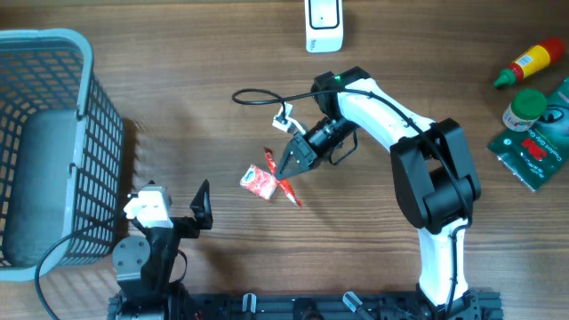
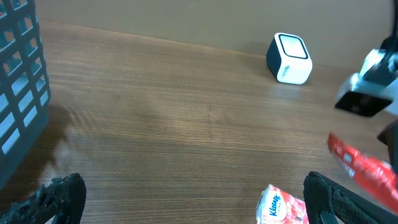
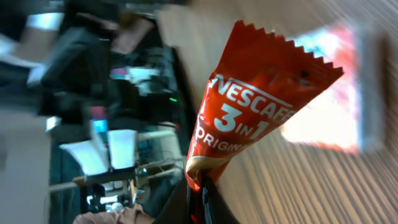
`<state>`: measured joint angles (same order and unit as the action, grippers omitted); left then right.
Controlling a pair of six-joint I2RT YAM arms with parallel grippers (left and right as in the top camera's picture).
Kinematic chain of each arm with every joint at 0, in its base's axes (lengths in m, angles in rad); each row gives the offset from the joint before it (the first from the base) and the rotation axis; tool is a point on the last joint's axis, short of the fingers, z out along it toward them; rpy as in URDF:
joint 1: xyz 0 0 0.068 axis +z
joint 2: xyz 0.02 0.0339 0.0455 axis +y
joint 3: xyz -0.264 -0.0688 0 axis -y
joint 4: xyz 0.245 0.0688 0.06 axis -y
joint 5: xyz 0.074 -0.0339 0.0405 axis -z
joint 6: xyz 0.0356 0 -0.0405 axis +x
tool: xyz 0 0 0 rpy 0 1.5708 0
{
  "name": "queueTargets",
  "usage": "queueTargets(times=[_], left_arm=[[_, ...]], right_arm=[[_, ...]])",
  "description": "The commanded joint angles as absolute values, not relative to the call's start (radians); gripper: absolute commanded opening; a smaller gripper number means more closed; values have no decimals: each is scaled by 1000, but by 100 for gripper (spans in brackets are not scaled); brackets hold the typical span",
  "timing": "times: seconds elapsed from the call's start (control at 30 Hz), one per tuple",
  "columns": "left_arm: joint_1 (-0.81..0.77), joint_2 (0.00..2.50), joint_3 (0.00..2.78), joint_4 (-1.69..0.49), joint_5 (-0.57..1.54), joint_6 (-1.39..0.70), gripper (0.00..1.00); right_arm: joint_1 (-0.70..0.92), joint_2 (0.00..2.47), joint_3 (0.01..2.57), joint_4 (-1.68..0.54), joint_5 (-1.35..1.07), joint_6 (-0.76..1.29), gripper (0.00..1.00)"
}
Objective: Scan the item barcode
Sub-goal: 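Lower the right gripper and pinch the red Nescafe stick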
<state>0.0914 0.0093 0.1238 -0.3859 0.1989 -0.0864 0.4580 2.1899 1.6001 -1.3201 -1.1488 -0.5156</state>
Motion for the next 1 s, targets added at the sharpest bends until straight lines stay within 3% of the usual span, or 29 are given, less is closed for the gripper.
queueTargets(times=[0.0,0.17,0.27,0.67,0.73,0.87,0.97], left_arm=[[87,7,115,-382,192,-67,100],[87,7,115,-382,192,-67,100],[87,7,115,-382,192,-67,100],[87,7,115,-382,192,-67,100],[87,7,115,-382,192,-67,100],[87,7,115,-382,192,-67,100],[87,7,115,-382,192,-67,100]], right_arm=[[461,2165,1621,-1326,-1394,-749,4],[461,2165,1621,-1336,-1507,-1022,4],[462,2165,1621,-1336,-1610,-1087,4],[518,2164,1621,-1275,-1570,-1097,4],[518,2164,1621,-1221,-1406,-1010,4],[519,2164,1621,-1078,-1034,-546,4],[530,2164,1621,-1056,-735,-355,4]])
